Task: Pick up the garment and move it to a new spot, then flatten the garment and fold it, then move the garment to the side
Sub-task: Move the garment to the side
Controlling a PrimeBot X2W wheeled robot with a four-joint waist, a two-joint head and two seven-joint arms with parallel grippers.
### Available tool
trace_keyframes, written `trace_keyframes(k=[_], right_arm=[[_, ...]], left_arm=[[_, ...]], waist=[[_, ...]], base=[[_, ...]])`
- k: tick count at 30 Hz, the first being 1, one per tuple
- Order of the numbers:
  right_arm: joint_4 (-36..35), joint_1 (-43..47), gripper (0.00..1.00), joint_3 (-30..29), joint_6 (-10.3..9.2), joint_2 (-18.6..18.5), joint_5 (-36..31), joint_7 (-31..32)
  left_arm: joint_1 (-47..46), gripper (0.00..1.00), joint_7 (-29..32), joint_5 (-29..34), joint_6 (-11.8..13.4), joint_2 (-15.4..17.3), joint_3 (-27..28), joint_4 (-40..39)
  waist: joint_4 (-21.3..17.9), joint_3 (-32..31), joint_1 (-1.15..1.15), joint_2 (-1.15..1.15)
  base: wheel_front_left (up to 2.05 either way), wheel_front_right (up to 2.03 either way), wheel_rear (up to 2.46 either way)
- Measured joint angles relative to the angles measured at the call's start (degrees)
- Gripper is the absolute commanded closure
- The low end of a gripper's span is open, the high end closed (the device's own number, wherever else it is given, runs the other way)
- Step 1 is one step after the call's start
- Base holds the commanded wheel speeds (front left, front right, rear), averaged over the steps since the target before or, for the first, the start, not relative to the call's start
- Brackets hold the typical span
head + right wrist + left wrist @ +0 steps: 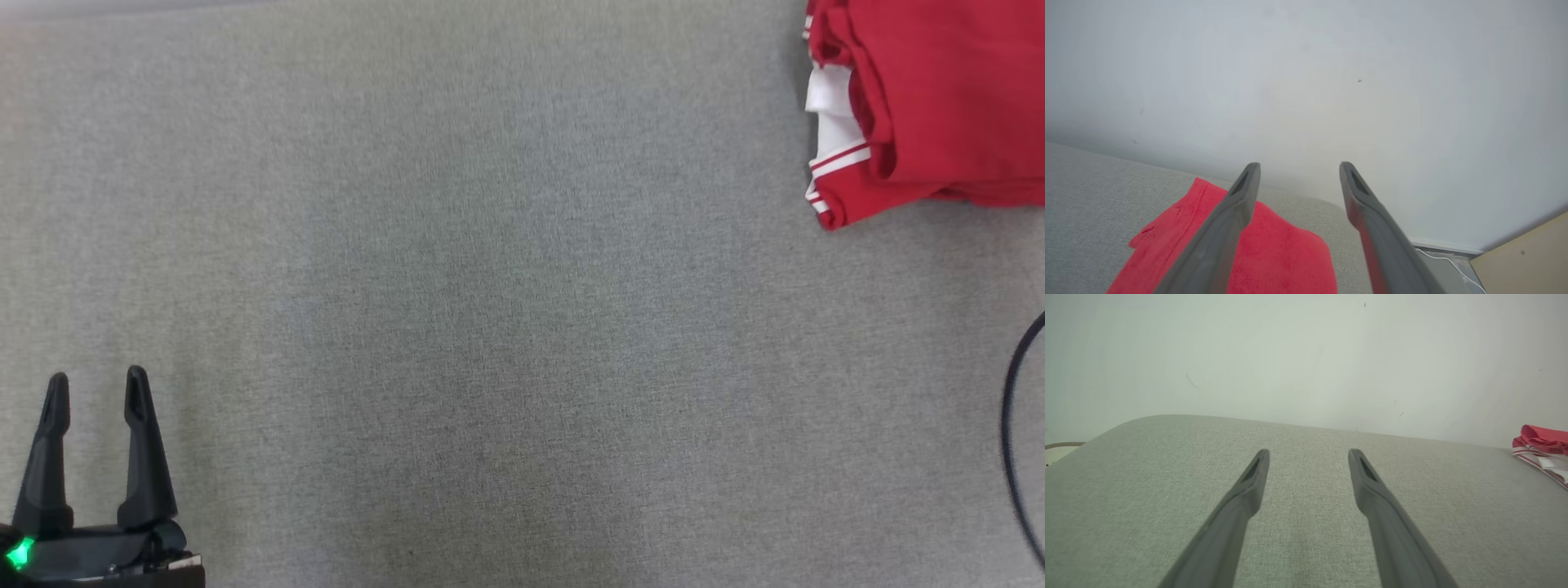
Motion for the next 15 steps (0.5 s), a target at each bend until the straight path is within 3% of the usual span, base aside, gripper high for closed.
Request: trace_keyframes(k=[6, 11, 15], right_arm=[[1.2, 5.9, 0.0, -4.4, 0.0, 4.7, 3.2, -7.0], [0.7, 11.1, 0.0, -8.9, 0.0, 9.5, 3.5, -8.4], [-2.8, 15.5, 0.0, -17.3, 0.0, 12.5, 1.5, -8.6]], left_arm=[[1.1, 0.0, 0.0, -0.1, 0.0, -0.7, 0.0, 1.7], [1.9, 0.0, 0.0, 0.0, 0.0, -0.9, -0.1, 2.6], [2.5, 0.0, 0.0, 0.1, 0.5, -1.1, -0.3, 2.9]], waist=[[0.1, -3.4, 0.0, 0.0], [0.1, -6.4, -0.01, -0.01], [0.2, -8.7, -0.01, -0.01]], base=[[0.0, 0.0, 0.0], [0.0, 0.0, 0.0], [0.0, 0.0, 0.0]])
